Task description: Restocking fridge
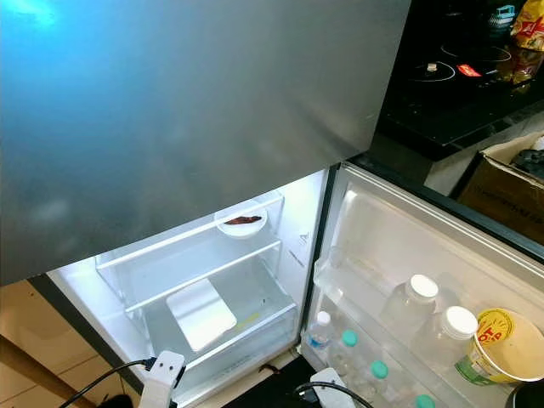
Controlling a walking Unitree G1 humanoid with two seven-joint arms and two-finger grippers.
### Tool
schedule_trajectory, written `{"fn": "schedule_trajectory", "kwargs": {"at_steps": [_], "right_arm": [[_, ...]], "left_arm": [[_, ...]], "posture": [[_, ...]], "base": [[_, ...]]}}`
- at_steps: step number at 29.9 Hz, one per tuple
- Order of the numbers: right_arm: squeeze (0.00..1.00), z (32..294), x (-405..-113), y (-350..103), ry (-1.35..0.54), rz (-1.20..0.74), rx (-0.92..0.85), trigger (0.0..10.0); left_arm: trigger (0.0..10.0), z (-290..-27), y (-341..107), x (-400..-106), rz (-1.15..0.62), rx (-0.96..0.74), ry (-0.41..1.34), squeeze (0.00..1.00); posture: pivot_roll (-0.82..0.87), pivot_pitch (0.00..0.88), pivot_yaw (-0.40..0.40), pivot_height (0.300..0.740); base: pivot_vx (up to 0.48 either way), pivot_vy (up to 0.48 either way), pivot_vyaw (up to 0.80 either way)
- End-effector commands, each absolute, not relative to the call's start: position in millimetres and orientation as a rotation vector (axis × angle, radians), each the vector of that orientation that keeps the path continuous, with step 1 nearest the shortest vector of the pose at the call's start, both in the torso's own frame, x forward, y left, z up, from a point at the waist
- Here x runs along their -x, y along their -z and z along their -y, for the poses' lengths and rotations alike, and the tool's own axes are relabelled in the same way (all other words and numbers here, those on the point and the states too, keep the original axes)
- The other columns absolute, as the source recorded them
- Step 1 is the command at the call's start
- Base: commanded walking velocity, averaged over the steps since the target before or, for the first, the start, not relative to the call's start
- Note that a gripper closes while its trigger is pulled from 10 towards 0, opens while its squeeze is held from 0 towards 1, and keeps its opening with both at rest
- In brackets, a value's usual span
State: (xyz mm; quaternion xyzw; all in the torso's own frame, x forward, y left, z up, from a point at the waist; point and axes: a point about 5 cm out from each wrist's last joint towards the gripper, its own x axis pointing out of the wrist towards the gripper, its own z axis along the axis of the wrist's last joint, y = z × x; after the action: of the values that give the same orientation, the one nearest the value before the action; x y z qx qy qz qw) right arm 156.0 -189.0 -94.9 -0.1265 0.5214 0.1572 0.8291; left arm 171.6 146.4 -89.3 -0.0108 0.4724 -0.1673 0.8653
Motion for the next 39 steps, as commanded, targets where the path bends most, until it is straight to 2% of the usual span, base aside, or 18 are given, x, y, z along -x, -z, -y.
{"fn": "schedule_trajectory", "kwargs": {"at_steps": [1, 4, 6, 8, 13, 20, 24, 26, 29, 31, 33, 36, 39], "right_arm": [[0.0, 188.7, -153.6, 96.0, -0.315, -1.109, 0.261, 10.0], [0.0, 187.7, -154.0, 96.0, -0.299, -1.092, 0.265, 10.0], [0.0, 188.0, -154.8, 95.5, -0.276, -1.082, 0.237, 10.0], [0.0, 188.9, -156.1, 94.8, -0.266, -1.077, 0.218, 10.0], [0.0, 194.2, -165.0, 90.5, -0.229, -1.056, 0.194, 10.0], [0.0, 195.6, -159.5, 93.0, -0.126, -1.06, 0.103, 10.0], [0.0, 200.0, -156.6, 93.2, -0.179, -1.075, 0.151, 10.0], [0.0, 207.8, -157.9, 91.2, -0.184, -1.077, 0.165, 10.0], [0.0, 231.5, -166.2, 83.3, -0.079, -1.059, 0.166, 10.0], [0.0, 235.2, -172.5, 79.6, -0.043, -1.036, 0.141, 10.0], [0.0, 235.3, -175.7, 78.0, -0.034, -1.022, 0.126, 10.0], [0.0, 221.3, -177.8, 80.2, -0.054, -1.004, 0.106, 10.0], [0.0, 214.4, -175.3, 82.9, -0.075, -1.013, 0.113, 10.0]], "left_arm": [[10.0, -148.4, 88.1, -173.8, -0.973, 0.034, 0.338, 0.0], [10.0, -155.9, 88.1, -172.7, -0.967, 0.058, 0.301, 0.0], [10.0, -162.7, 88.5, -171.1, -0.973, 0.058, 0.28, 0.0], [10.0, -166.9, 88.1, -171.8, -0.976, 0.04, 0.273, 0.0], [10.0, -176.8, 75.6, -194.9, -0.893, 0.077, 0.224, 0.0], [10.0, -182.9, 78.9, -188.4, -0.911, 0.085, 0.169, 0.0], [10.0, -184.9, 80.0, -185.8, -0.911, 0.115, 0.137, 0.0], [10.0, -183.9, 80.6, -184.8, -0.914, 0.12, 0.14, 0.0], [10.0, -179.5, 81.2, -185.6, -0.934, 0.084, 0.171, 0.0], [10.0, -181.8, 80.2, -185.8, -0.928, 0.066, 0.208, 0.0], [10.0, -184.2, 79.8, -185.6, -0.926, 0.059, 0.215, 0.0], [10.0, -207.7, 82.0, -173.8, -0.945, 0.114, 0.107, 0.0], [10.0, -209.2, 84.3, -168.2, -0.956, 0.124, 0.089, 0.0]], "posture": [[-0.01, 0.0, 0.016, 0.74], [-0.02, 0.0, 0.024, 0.74], [-0.01, 0.0, -0.011, 0.74], [0.01, 0.0, -0.013, 0.74], [0.02, 0.0, 0.027, 0.74], [0.01, 0.0, 0.0, 0.74], [0.0, 0.0, -0.021, 0.74], [0.01, 0.0, -0.015, 0.74], [0.03, 0.017, 0.002, 0.74], [0.0, 0.001, 0.001, 0.74], [0.0, 0.001, 0.001, 0.74], [-0.01, 0.026, 0.005, 0.74], [-0.01, 0.051, 0.001, 0.74]], "base": [[0.0, 0.0, 0.0], [0.0, 0.0, 0.0], [0.0, 0.0, 0.0], [0.0, 0.0, 0.0], [0.0, 0.0, 0.0], [0.0, 0.0, 0.0], [0.0, 0.0, 0.0], [0.0, 0.0, 0.0], [0.0, 0.0, 0.0], [0.0, 0.0, 0.0], [0.0, 0.0, 0.0], [0.0, 0.0, 0.0], [0.0, 0.0, 0.0]]}}
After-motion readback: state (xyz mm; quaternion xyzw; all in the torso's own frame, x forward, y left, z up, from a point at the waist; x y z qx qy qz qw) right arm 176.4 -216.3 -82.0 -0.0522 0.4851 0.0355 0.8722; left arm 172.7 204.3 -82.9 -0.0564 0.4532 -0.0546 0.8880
